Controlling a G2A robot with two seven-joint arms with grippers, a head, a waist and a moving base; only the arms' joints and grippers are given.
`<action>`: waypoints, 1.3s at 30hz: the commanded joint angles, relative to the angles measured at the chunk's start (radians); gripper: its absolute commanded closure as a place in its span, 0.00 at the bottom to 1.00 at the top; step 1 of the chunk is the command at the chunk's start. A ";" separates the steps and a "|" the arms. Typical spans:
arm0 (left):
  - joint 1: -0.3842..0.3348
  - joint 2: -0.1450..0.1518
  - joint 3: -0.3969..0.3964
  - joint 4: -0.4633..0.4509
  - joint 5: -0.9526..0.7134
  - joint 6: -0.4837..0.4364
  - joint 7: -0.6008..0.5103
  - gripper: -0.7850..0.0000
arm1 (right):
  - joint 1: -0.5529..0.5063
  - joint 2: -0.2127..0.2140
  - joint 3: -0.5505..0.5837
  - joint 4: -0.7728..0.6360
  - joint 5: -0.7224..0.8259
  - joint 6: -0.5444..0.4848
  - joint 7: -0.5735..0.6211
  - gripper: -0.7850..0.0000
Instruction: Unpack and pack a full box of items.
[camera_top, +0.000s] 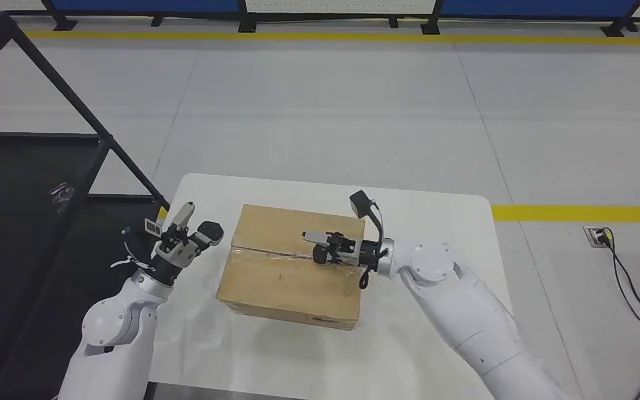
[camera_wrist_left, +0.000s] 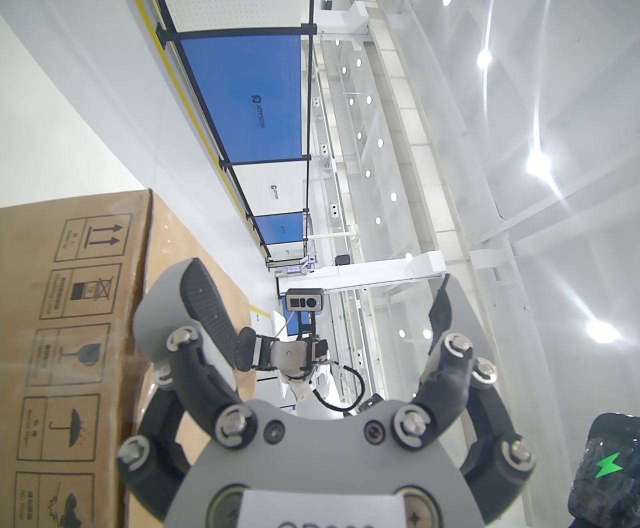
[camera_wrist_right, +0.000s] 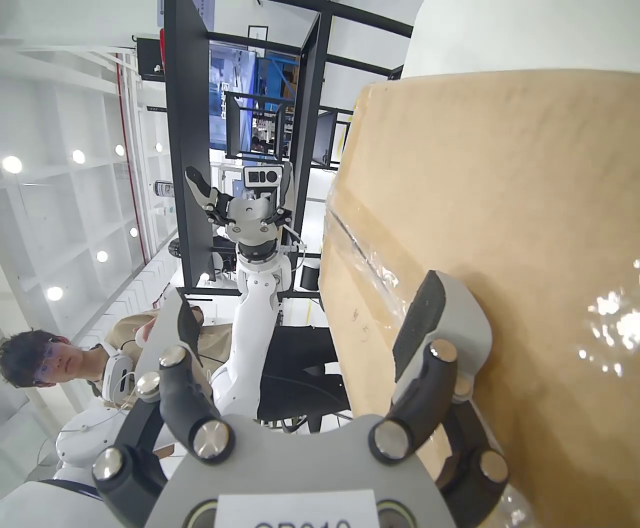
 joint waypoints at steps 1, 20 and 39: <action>0.001 0.001 0.000 0.001 0.000 -0.001 0.002 0.00 | -0.028 0.013 0.027 -0.038 -0.013 0.011 0.026 0.00; 0.005 0.009 0.025 -0.026 0.008 0.006 0.022 0.00 | -0.253 0.098 0.256 -0.273 -0.080 0.045 0.038 0.00; 0.005 0.018 0.046 0.009 0.063 0.024 0.059 0.00 | -0.343 0.130 0.342 -0.308 -0.053 0.035 0.053 0.00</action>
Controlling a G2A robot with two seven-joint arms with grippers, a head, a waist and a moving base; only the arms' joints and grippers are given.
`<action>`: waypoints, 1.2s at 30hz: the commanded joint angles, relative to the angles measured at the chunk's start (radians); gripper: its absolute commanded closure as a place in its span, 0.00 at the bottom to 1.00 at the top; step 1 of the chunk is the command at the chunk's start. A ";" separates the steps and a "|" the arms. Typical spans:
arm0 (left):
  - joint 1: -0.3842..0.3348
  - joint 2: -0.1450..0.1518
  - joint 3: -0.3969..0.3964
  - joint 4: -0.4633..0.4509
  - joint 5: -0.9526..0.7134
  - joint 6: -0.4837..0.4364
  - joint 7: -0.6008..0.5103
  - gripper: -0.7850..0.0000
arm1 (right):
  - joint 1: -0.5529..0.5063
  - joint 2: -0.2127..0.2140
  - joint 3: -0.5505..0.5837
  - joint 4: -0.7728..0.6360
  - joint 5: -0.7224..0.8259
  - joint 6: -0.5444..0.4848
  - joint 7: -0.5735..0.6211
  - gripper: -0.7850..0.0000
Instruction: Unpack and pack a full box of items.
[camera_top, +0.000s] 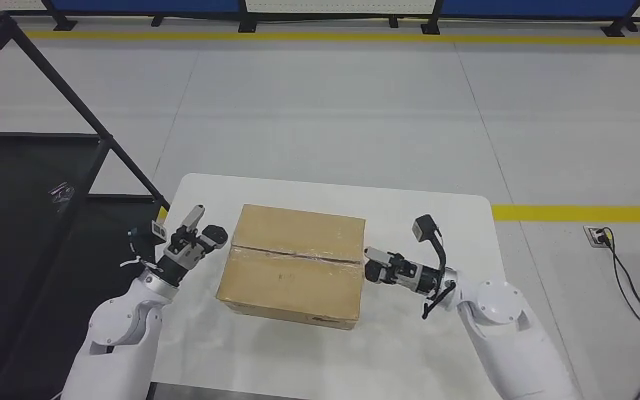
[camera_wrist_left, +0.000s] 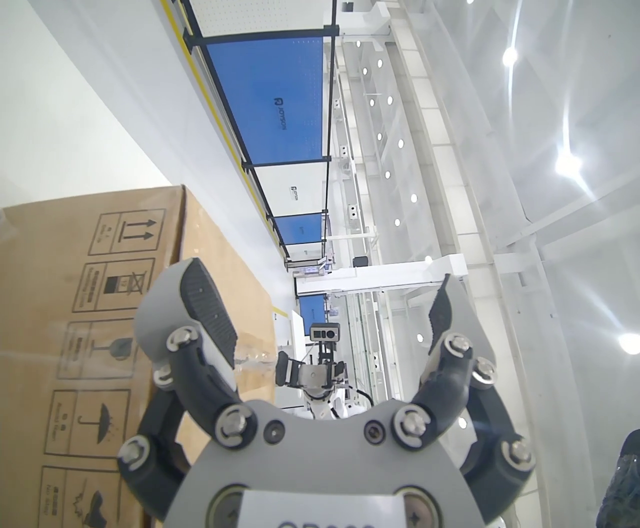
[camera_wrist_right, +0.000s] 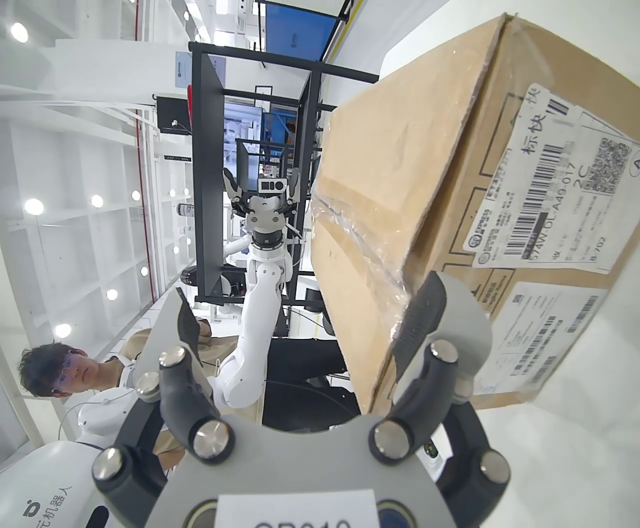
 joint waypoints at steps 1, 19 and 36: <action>0.001 0.002 0.002 0.008 0.013 0.011 0.001 0.00 | 0.002 0.001 -0.004 0.006 0.001 -0.001 0.004 0.00; 0.018 0.008 0.020 0.048 0.019 0.019 -0.002 0.00 | 0.094 -0.014 -0.091 0.156 0.038 0.001 0.013 0.00; 0.039 0.009 0.054 0.042 0.026 0.032 0.015 0.00 | 0.101 -0.014 0.001 0.184 0.071 -0.180 -0.294 0.00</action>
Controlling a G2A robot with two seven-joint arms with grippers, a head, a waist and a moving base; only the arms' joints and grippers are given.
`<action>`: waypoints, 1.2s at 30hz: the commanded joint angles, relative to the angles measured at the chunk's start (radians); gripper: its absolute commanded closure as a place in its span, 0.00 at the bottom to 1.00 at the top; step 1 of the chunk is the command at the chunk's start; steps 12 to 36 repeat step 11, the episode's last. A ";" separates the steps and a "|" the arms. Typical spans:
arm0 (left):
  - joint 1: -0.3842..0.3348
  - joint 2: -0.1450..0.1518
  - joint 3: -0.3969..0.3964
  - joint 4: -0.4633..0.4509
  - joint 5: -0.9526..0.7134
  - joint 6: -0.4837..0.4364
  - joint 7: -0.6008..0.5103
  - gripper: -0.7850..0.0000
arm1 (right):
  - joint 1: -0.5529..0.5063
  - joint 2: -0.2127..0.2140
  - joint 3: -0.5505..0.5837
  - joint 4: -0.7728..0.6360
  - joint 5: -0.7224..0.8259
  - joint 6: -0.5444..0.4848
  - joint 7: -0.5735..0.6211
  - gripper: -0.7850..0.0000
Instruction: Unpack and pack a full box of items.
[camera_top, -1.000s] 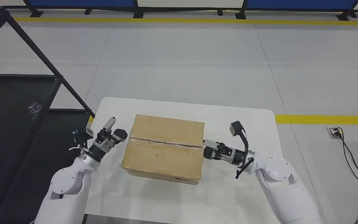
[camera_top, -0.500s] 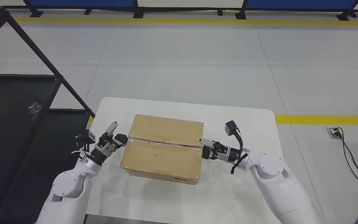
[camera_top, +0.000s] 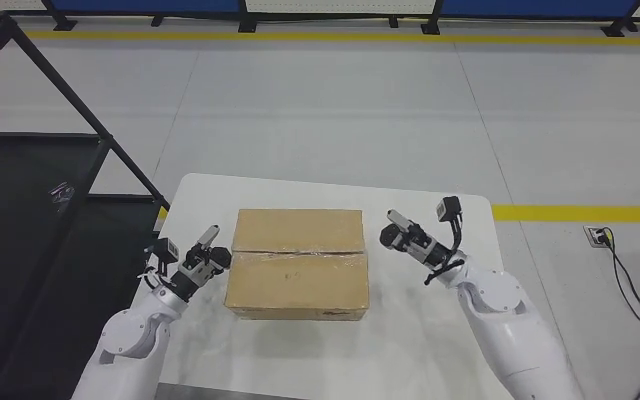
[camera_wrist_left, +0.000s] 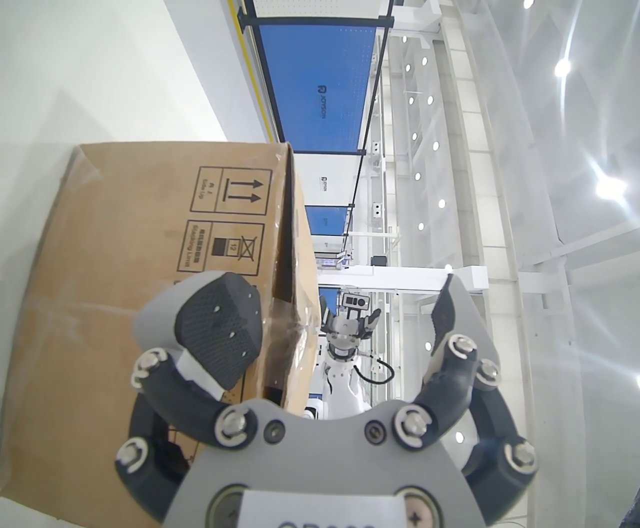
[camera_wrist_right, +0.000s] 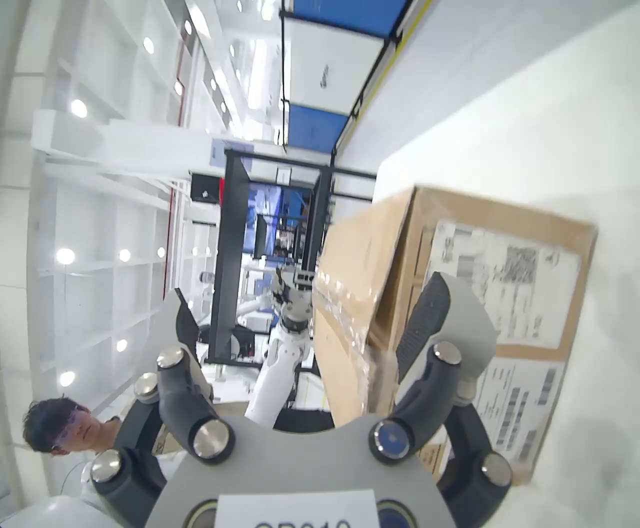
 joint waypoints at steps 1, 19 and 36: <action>0.001 0.000 0.002 -0.005 0.000 0.002 0.010 0.00 | -0.003 0.002 0.020 -0.004 0.006 -0.034 -0.032 0.00; 0.033 0.002 -0.050 -0.048 -0.045 -0.007 0.127 0.00 | 0.007 0.002 0.031 0.007 0.025 -0.055 -0.028 0.00; 0.033 0.002 -0.050 -0.048 -0.045 -0.007 0.127 0.00 | 0.007 0.002 0.031 0.007 0.025 -0.055 -0.028 0.00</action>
